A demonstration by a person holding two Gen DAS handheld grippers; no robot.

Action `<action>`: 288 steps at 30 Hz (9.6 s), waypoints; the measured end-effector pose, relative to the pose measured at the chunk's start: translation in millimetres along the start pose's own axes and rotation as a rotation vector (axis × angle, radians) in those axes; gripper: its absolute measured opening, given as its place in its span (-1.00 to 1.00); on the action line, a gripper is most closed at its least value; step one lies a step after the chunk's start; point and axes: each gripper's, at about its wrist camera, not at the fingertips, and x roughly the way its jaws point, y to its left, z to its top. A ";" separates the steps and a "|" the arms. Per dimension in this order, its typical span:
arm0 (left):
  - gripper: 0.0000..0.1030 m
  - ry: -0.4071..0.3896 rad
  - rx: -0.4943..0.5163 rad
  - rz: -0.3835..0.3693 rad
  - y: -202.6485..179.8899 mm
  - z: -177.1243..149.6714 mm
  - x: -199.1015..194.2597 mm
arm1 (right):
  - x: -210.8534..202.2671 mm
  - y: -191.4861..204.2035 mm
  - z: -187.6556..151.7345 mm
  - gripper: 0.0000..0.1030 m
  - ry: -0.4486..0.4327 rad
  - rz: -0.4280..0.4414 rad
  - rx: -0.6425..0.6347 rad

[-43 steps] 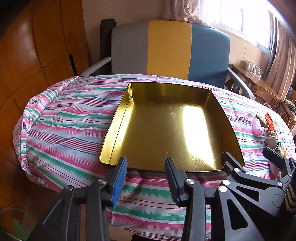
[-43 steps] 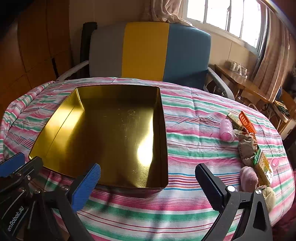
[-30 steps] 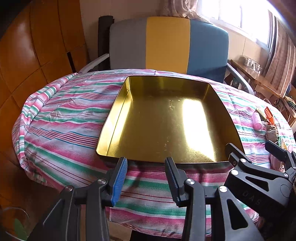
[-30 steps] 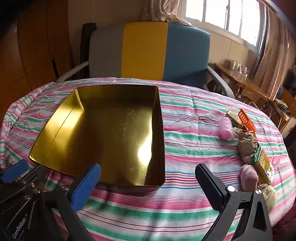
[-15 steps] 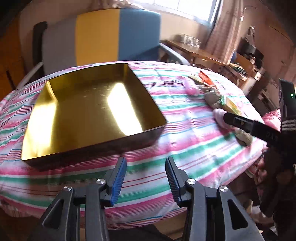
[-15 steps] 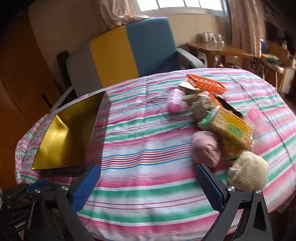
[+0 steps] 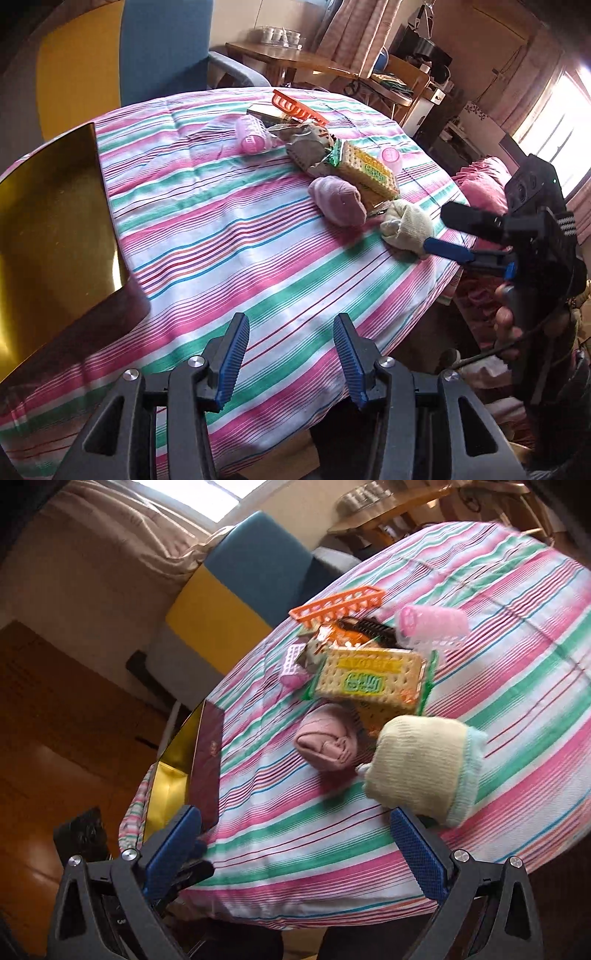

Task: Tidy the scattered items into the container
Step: 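Move left tool toward pink rolled sock while right tool approaches WEIDAN cracker pack, then close left gripper on pink rolled sock while right gripper grasps WEIDAN cracker pack, then carry pink sock into tin tray with left tool while right drops cracker pack there, then withdraw both open tools from the tray back toward the item pile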

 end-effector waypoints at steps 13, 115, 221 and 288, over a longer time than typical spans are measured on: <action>-0.06 0.034 -0.020 -0.092 -24.4 72.3 49.4 | 14.5 -12.0 32.7 1.00 -0.089 -0.110 -0.048; -0.08 0.035 0.028 0.003 -19.2 60.4 88.4 | 25.3 -21.8 8.3 -0.08 0.010 -0.380 -0.257; -0.12 -0.143 -0.474 0.486 250.7 -19.0 -74.4 | 274.6 254.4 -38.5 -0.04 0.253 -0.182 -0.683; 0.18 -0.133 -0.045 0.408 35.9 -28.7 -37.6 | 59.2 38.4 23.8 0.50 -0.138 -0.483 -0.287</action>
